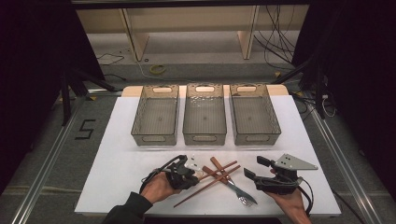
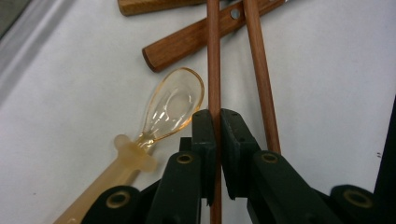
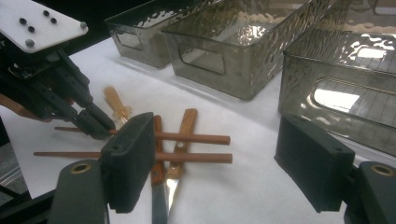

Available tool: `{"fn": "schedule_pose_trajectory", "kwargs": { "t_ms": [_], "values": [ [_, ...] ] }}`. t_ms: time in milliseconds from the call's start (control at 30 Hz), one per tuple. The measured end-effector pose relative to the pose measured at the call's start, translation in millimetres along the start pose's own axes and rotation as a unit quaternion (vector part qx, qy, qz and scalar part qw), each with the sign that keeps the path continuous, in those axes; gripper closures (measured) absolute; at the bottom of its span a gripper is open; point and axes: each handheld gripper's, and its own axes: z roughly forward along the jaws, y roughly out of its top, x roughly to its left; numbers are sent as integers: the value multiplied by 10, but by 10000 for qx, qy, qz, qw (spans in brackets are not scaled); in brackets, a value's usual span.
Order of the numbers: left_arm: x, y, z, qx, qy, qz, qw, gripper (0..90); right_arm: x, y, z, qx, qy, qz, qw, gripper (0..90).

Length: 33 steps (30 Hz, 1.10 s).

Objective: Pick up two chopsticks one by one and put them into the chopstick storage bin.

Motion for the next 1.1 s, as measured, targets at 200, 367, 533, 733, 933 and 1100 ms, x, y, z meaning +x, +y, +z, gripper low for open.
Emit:
{"fn": "schedule_pose_trajectory", "kwargs": {
  "t_ms": [200,367,533,733,933,1100],
  "values": [
    [14,1,-63,-160,35,-7,9999,844,-3,-2,2,15,-7,-7,10000,292],
    [41,17,-156,-328,62,-41,9994,844,-13,-6,-4,-10,-2,20,10000,291],
    [99,21,-249,-563,61,-144,9983,844,-25,-12,-14,-22,-19,38,10000,292],
    [182,22,-354,-755,125,-261,9967,844,-23,-19,-8,-12,-15,35,10000,292],
    [303,37,-499,-936,238,-423,9944,845,-25,-21,-4,-7,-26,46,10000,292],
    [416,50,-607,-1074,353,-544,9921,844,-28,-23,-9,-12,-29,54,10000,292]
  ]
}}
